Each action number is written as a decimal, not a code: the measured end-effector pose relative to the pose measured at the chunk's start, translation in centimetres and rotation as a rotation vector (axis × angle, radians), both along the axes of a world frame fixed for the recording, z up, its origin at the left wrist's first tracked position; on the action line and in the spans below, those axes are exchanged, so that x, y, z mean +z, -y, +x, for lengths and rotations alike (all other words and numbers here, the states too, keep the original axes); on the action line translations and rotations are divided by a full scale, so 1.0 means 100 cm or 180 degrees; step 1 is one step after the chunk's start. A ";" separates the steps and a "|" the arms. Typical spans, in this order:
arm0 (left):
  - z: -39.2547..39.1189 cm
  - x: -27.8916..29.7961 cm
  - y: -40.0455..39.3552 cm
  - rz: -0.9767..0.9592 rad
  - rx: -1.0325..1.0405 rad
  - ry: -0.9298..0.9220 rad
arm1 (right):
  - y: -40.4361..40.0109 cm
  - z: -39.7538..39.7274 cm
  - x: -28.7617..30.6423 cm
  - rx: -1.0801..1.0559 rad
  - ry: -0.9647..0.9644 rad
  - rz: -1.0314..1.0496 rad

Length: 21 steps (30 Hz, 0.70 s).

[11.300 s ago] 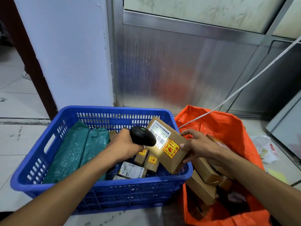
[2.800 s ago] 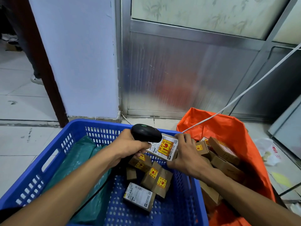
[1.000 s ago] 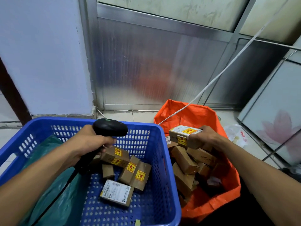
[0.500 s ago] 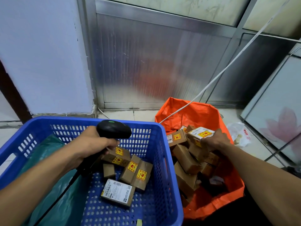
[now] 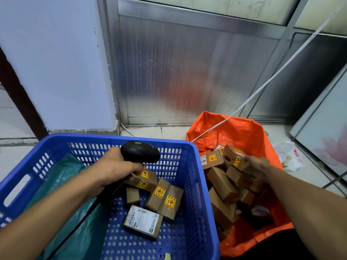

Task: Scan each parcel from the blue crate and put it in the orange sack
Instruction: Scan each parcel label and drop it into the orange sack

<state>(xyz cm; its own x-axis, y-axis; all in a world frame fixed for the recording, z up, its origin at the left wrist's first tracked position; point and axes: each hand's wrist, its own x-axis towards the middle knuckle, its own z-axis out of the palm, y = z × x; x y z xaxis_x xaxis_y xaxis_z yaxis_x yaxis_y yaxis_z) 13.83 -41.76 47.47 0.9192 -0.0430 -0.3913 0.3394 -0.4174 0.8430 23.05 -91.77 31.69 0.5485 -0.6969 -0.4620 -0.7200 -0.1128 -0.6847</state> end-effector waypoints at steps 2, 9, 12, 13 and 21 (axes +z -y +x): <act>0.001 -0.002 0.000 -0.0001 -0.0013 -0.0021 | -0.032 -0.016 0.027 0.0193 -0.0163 -0.0026; 0.000 -0.002 0.002 0.0003 0.0047 0.0072 | -0.042 -0.028 0.033 0.0578 -0.0468 -0.0617; -0.001 0.001 0.001 0.0041 0.0063 0.0106 | -0.037 -0.024 0.029 0.0534 -0.0314 -0.0796; -0.001 0.001 0.001 0.0047 0.0060 0.0121 | -0.042 -0.026 0.034 0.0528 -0.0309 -0.0867; 0.000 0.002 -0.001 -0.0031 0.0078 0.0106 | -0.049 -0.029 0.043 0.0907 -0.0805 -0.1504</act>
<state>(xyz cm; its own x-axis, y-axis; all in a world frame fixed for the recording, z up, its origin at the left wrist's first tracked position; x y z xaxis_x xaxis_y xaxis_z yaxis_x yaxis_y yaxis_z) 13.78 -41.69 47.67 0.9326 -0.0239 -0.3601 0.3210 -0.4010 0.8580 20.11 -86.83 35.96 0.6573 -0.7002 -0.2788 -0.7506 -0.5751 -0.3253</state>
